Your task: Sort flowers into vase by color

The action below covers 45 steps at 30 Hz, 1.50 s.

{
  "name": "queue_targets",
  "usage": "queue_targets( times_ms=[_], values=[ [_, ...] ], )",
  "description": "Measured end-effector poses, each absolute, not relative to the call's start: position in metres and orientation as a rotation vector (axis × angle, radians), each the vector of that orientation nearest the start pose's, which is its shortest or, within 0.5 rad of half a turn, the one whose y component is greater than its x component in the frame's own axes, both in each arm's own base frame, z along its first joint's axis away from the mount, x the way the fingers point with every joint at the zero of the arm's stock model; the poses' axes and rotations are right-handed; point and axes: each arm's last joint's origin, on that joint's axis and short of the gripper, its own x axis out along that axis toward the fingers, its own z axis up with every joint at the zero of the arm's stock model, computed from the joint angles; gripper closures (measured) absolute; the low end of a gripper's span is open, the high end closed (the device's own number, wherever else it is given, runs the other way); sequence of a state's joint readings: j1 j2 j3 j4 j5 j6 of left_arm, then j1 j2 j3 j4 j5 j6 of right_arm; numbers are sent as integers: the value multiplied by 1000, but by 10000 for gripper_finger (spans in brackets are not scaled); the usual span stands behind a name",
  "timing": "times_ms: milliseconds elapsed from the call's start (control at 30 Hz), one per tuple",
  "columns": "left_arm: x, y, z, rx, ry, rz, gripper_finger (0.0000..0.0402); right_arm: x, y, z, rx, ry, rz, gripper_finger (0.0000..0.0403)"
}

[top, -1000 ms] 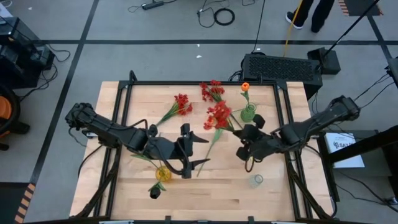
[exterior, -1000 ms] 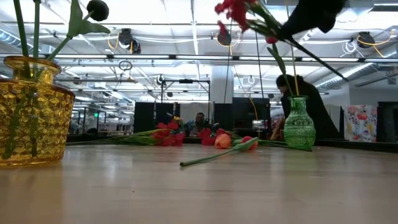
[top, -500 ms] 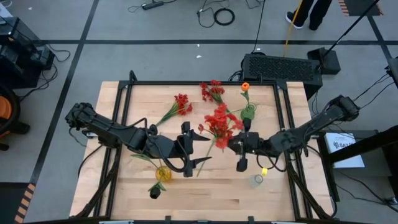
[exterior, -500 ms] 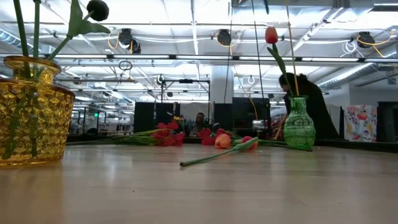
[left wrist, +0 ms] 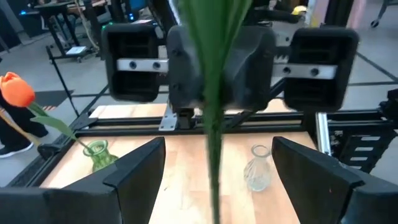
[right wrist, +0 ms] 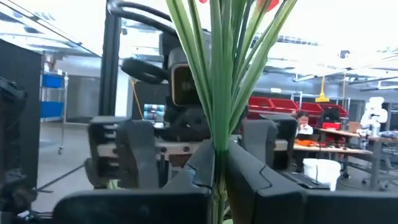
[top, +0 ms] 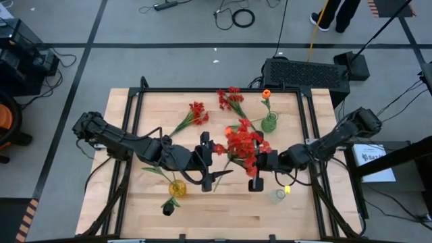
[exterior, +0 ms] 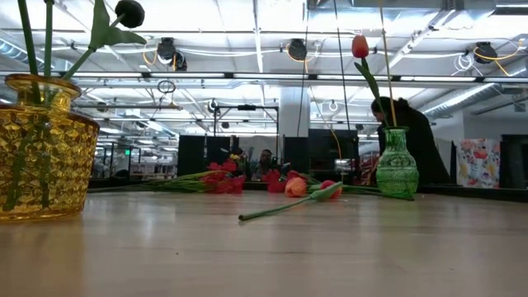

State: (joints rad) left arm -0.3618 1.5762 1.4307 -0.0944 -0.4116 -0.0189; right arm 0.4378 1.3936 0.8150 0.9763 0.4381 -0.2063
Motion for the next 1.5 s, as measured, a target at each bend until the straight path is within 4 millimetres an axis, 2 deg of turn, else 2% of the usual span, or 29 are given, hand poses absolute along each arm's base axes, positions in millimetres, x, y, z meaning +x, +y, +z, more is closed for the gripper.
queue_targets(
  times_ms=[133, 267, 667, 800, 967, 1067, 1233, 1333, 1500],
  values=[
    [345, -117, 369, 78, 224, 55, 109, 278, 113, 314, -38, -353, -42, 390],
    [345, -114, 366, 87, 250, 62, 144, 279, 110, 314, -48, -360, -16, 390],
    [345, -112, 364, 147, 272, 60, 332, 282, 107, 312, -67, -336, -33, 389],
    [345, -112, 363, 154, 285, 60, 384, 282, 106, 311, -43, -318, -76, 372],
    [335, -109, 368, 182, 314, 51, 384, 280, 105, 311, -41, -282, -94, 302],
    [320, -104, 380, 184, 315, 43, 382, 275, 104, 314, -27, -257, -115, 247],
    [289, -93, 404, 178, 296, 43, 382, 268, 101, 312, 31, -164, -249, 174],
    [270, -89, 417, 172, 278, 35, 382, 270, 96, 300, 134, -71, -340, 150],
    [263, -91, 422, 176, 261, 18, 382, 285, 85, 258, 401, 88, -476, 143]
  ],
)
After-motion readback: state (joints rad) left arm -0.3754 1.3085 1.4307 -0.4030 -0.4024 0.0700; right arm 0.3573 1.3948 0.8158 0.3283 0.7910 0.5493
